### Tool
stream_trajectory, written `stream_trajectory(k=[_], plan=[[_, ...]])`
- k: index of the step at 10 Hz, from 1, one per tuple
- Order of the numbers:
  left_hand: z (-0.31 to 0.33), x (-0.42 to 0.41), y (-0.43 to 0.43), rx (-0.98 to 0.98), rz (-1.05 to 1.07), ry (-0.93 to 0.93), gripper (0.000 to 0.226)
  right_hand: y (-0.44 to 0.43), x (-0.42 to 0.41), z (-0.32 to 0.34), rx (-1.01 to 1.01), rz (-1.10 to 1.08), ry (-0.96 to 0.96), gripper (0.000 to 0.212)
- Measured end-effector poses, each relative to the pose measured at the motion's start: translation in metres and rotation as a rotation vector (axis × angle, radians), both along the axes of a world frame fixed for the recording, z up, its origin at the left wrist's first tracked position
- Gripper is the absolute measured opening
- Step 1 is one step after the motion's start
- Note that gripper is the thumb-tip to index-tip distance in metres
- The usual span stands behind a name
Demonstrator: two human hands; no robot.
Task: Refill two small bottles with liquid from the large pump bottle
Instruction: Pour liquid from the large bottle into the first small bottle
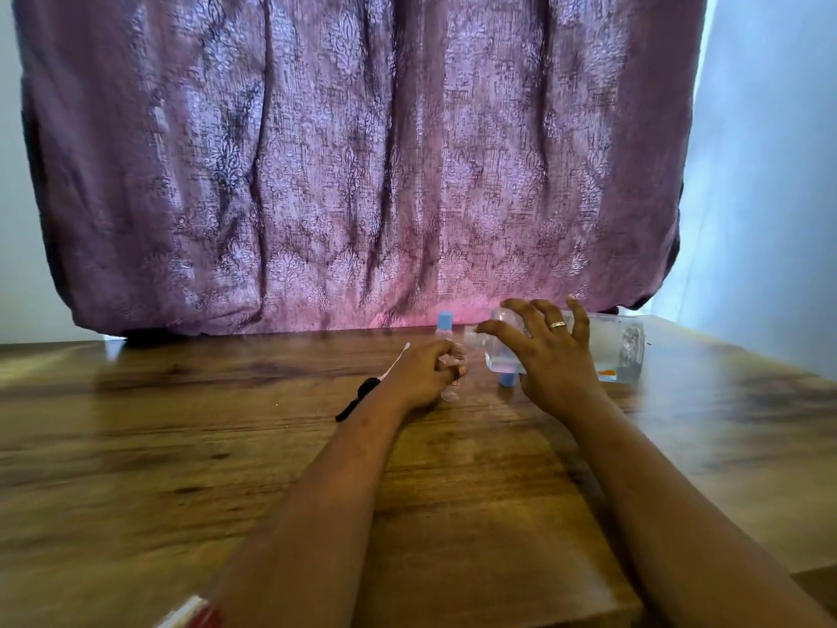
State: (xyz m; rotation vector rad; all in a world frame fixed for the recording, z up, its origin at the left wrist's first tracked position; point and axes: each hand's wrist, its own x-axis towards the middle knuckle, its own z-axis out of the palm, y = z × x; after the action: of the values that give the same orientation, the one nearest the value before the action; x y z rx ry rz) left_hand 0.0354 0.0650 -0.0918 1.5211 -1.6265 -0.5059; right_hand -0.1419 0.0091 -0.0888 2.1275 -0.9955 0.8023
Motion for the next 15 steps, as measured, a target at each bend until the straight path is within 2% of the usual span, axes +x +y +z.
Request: stream_trajectory(k=[3, 9, 12, 14, 15], plan=[[-0.0012, -0.0004, 0.0007, 0.025, 0.002, 0.061, 0.030, -0.0016, 0.0005, 0.0002, -0.006, -0.007, -0.001, 0.093], [-0.0017, 0.0003, -0.0040, -0.018, 0.007, -0.023, 0.031, -0.0010, -0.0013, 0.0047, 0.014, -0.020, 0.016, 0.083], [0.0004, -0.0002, -0.0043, -0.031, 0.007, -0.084, 0.030, -0.0058, -0.0010, 0.0037, -0.019, -0.031, 0.027, 0.091], [-0.0020, -0.0011, -0.0050, -0.025, -0.017, 0.001, 0.029, -0.0081, -0.0029, 0.0034, -0.024, -0.037, 0.033, 0.095], [-0.0020, -0.0010, -0.0056, -0.042, -0.005, -0.028, 0.027, -0.0089, -0.0044, 0.0034, -0.017, -0.044, 0.043, 0.094]])
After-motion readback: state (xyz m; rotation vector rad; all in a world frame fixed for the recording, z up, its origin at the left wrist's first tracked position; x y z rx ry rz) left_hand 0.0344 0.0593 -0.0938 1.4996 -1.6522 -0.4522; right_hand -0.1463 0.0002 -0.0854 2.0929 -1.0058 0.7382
